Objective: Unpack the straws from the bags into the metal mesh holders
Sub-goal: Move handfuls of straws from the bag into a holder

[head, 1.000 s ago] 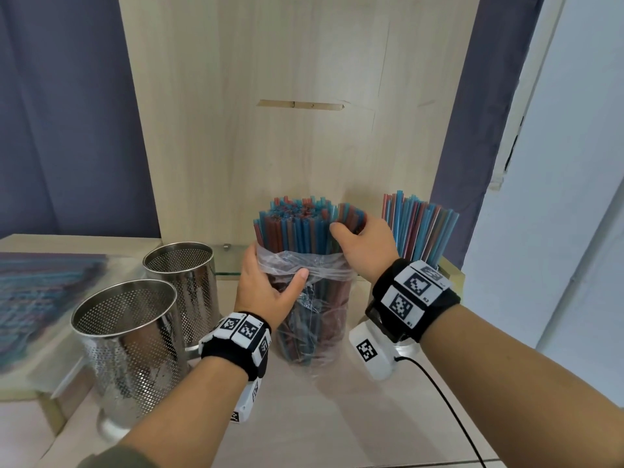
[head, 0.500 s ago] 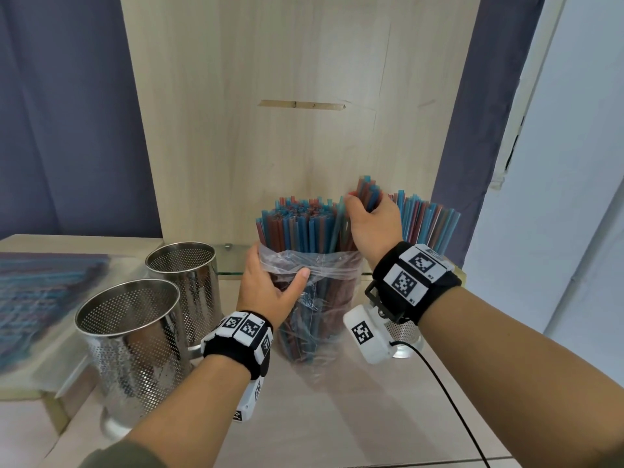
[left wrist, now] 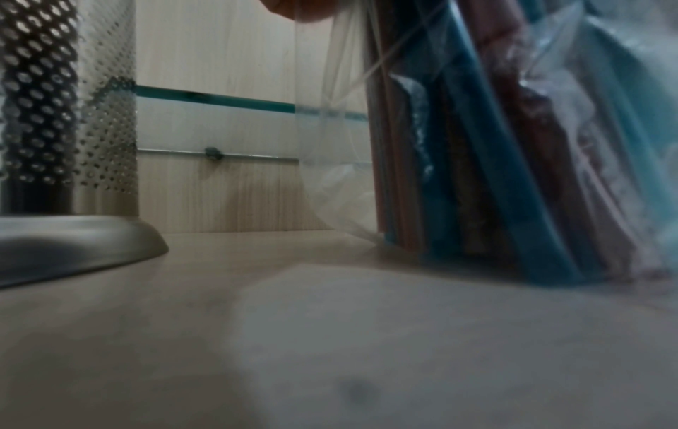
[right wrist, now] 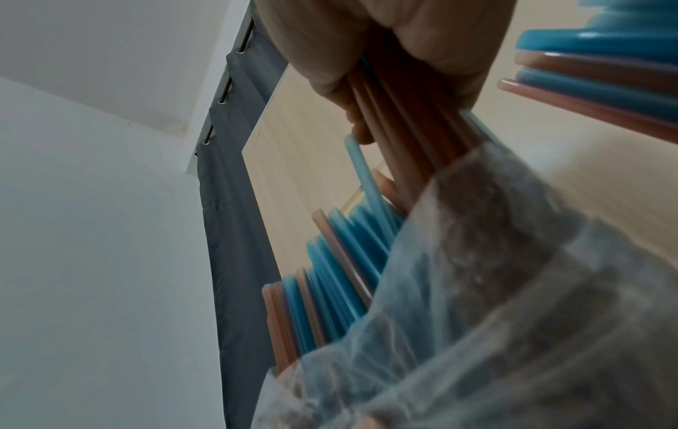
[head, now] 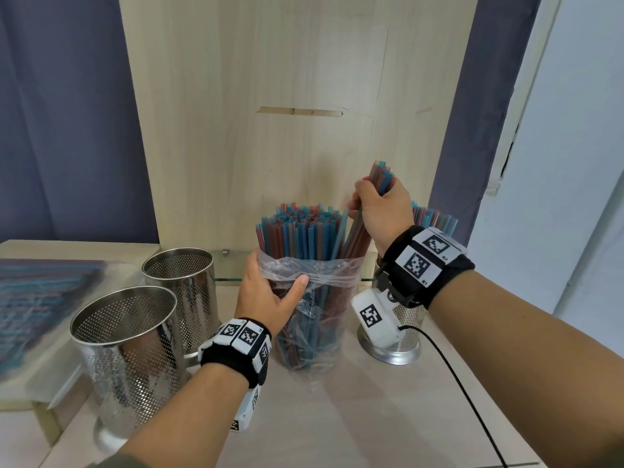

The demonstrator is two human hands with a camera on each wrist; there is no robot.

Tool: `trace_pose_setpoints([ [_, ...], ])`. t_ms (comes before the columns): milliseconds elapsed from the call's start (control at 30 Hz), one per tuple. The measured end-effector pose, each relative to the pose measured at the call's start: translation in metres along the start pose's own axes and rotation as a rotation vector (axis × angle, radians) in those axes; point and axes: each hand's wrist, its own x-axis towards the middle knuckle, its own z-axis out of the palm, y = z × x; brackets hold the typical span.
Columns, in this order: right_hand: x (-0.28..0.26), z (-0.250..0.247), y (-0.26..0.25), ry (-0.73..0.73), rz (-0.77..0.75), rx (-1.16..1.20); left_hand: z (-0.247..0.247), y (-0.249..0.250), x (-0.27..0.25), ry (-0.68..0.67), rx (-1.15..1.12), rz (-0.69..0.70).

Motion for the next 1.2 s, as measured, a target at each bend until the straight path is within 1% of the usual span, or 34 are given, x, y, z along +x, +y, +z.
trace_pose_setpoints([
  [167,0.014,-0.002,-0.015,0.100,-0.052,-0.013,0.000,-0.001,0.000,-0.009,-0.003,0.011],
  [333,0.030,-0.012,-0.035,0.144,-0.087,0.044,0.001,-0.003,0.001,-0.015,0.002,0.003],
  [400,0.035,-0.019,-0.044,0.167,-0.104,0.074,0.001,-0.004,0.001,-0.021,0.001,-0.006],
  [567,0.049,-0.046,-0.071,0.255,-0.137,0.233,0.001,-0.004,0.001,-0.019,0.000,0.002],
  [667,0.054,-0.067,-0.086,0.304,-0.174,0.266,0.001,-0.004,0.002,-0.015,0.002,0.006],
  [800,0.062,-0.093,-0.099,0.341,-0.252,0.203,0.002,-0.006,0.002,-0.007,0.017,0.015],
  [967,0.065,-0.113,-0.102,0.309,-0.296,0.092,0.002,-0.001,0.001,-0.001,0.017,0.034],
  [1100,0.058,-0.112,-0.089,0.255,-0.332,-0.062,0.001,0.001,0.000,0.016,0.017,0.037],
  [1200,0.052,-0.106,-0.068,0.191,-0.325,-0.174,0.001,0.002,-0.001,0.020,0.005,0.051],
])
